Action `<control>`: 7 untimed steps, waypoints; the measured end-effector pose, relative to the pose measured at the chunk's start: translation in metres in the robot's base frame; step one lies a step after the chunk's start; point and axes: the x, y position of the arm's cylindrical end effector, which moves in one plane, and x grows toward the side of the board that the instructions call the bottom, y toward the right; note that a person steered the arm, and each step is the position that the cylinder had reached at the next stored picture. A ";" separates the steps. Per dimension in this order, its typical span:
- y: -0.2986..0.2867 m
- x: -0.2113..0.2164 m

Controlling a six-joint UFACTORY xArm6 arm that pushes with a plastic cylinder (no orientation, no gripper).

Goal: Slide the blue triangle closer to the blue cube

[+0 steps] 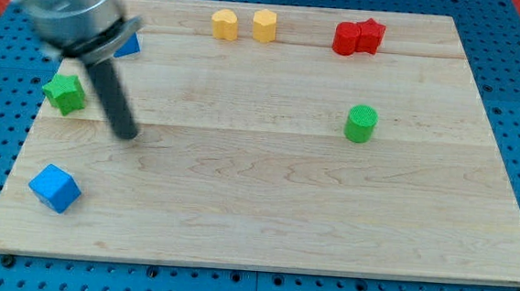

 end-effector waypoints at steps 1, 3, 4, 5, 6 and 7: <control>0.014 -0.106; -0.071 -0.182; -0.055 -0.127; -0.052 -0.041; -0.038 0.003; -0.011 0.001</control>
